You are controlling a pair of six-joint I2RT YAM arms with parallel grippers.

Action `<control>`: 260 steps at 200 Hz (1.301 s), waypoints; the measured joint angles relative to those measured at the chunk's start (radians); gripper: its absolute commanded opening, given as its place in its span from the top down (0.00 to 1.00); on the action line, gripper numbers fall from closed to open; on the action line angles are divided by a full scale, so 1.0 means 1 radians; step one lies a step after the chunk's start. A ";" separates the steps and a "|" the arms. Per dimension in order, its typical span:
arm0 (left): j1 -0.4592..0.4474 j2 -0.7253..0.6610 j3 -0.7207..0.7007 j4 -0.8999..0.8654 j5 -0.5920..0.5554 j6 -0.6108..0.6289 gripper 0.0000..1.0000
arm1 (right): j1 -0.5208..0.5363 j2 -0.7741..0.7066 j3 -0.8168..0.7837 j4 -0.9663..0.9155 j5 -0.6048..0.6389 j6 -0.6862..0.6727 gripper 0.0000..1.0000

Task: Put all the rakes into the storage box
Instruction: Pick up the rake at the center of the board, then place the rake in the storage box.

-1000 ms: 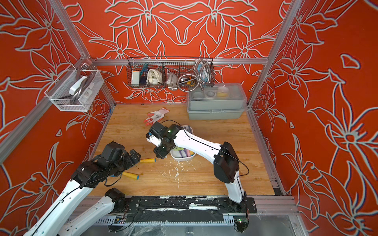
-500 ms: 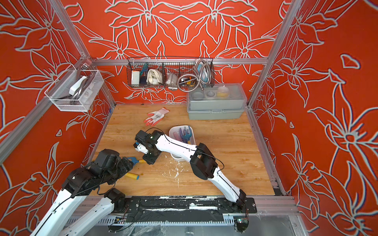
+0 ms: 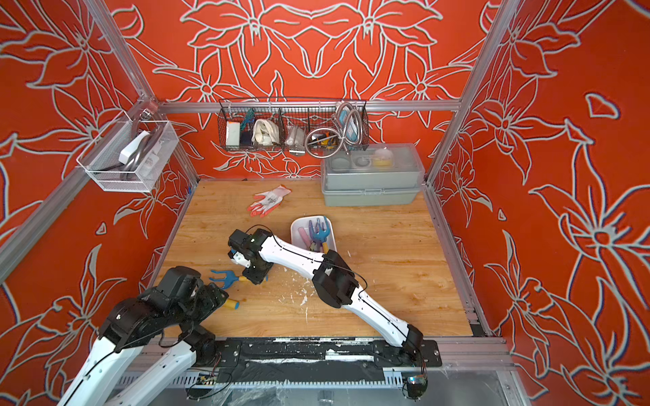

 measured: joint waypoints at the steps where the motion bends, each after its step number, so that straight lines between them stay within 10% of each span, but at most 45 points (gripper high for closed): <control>1: 0.000 0.000 0.000 0.000 0.000 0.000 0.21 | 0.000 0.001 0.000 0.000 0.002 -0.001 0.62; 105: 0.000 0.005 -0.001 -0.002 0.005 0.003 0.20 | 0.014 -0.057 -0.131 0.084 0.050 0.004 1.00; 260: 0.002 0.266 -0.024 0.325 0.058 0.021 0.28 | -0.166 -0.625 -0.623 0.145 0.071 0.118 1.00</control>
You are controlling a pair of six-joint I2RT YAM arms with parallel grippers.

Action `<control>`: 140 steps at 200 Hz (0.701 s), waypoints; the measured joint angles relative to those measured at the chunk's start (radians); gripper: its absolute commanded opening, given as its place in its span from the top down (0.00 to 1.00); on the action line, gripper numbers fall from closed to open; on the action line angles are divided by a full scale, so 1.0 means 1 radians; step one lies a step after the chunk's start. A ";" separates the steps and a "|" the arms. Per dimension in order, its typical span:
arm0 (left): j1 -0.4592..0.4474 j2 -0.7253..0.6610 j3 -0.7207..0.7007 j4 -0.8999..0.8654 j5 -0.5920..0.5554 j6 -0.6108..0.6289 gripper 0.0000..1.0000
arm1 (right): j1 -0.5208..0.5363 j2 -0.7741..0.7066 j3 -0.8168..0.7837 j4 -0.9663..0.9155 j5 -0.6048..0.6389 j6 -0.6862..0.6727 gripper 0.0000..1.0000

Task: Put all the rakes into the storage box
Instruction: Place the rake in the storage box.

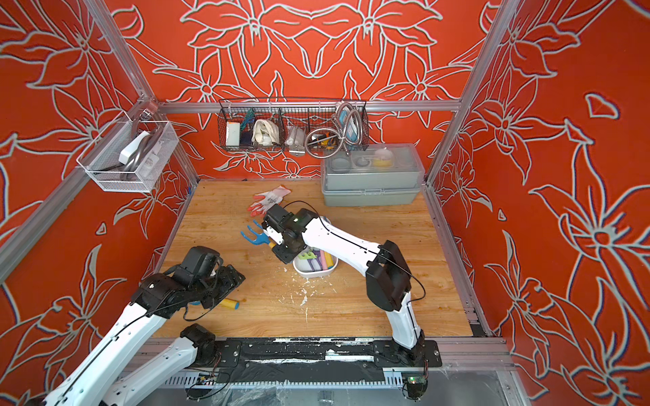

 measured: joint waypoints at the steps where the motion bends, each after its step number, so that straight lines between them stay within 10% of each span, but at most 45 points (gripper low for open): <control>1: 0.000 0.003 0.000 0.003 0.001 0.000 0.28 | -0.003 -0.006 -0.005 0.000 0.000 0.001 1.00; 66: 0.000 0.314 0.053 0.236 0.101 0.058 0.33 | -0.156 -0.250 -0.269 -0.002 0.005 0.092 1.00; 140: 0.000 0.316 0.013 0.337 0.151 0.063 0.33 | -0.250 -0.327 -0.398 -0.001 0.016 0.161 1.00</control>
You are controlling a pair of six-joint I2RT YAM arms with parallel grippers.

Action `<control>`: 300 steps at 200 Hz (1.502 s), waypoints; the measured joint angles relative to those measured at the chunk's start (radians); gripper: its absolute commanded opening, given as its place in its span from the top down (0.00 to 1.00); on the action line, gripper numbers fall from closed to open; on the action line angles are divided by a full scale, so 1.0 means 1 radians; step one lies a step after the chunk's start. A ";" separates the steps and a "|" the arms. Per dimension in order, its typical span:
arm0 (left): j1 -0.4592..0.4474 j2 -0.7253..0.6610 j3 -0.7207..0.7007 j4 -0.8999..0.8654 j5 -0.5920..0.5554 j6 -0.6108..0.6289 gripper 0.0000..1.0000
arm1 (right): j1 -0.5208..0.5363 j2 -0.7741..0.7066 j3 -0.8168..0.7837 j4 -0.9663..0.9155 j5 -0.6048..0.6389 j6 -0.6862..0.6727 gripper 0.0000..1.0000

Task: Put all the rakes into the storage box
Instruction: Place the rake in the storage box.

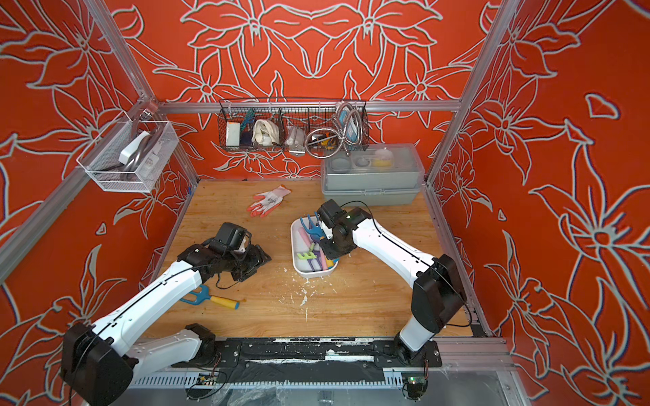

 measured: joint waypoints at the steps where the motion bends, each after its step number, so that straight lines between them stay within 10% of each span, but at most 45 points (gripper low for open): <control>1: 0.000 -0.002 -0.003 0.000 0.000 0.000 0.33 | 0.000 0.000 0.000 0.000 -0.001 0.001 1.00; 101: 0.000 -0.178 -0.103 -0.055 -0.014 -0.030 0.32 | 0.001 0.069 -0.011 0.064 -0.092 0.092 0.95; 163: 0.002 -0.245 -0.126 -0.118 -0.040 -0.048 0.30 | 0.001 0.056 -0.061 0.123 -0.113 0.124 0.47; 300: 0.118 -0.302 -0.182 -0.229 -0.075 -0.111 0.38 | 0.001 -0.226 -0.043 0.178 -0.006 0.064 0.50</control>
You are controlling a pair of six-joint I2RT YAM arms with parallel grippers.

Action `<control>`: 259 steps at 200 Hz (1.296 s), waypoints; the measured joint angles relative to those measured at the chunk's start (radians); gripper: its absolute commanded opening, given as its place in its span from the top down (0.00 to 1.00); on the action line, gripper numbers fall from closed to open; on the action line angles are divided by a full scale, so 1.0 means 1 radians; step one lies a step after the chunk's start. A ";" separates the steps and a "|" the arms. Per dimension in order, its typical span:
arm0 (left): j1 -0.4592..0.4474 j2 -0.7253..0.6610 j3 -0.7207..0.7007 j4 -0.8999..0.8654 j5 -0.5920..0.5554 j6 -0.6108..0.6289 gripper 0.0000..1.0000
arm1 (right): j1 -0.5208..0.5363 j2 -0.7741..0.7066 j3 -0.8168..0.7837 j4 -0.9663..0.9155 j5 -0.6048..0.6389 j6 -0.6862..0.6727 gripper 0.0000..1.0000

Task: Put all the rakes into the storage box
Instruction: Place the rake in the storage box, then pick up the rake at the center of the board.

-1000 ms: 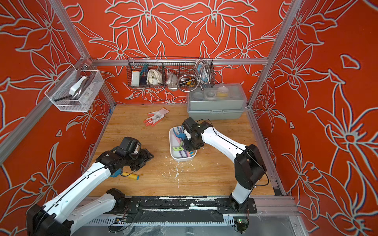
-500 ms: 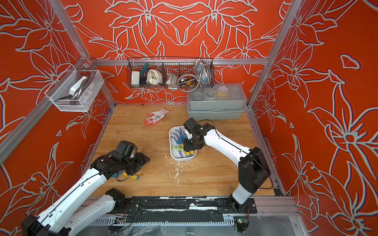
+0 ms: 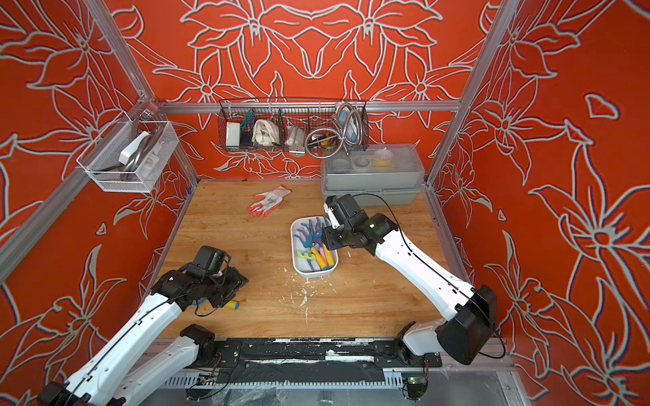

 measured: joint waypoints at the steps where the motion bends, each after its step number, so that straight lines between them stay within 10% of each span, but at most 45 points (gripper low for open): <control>1: 0.003 -0.001 -0.003 0.000 0.000 -0.003 0.38 | 0.000 0.000 0.000 0.000 -0.002 0.000 0.50; 259: 0.131 0.200 -0.196 0.184 -0.100 -0.148 0.55 | 0.000 0.031 -0.069 -0.001 -0.148 -0.045 0.53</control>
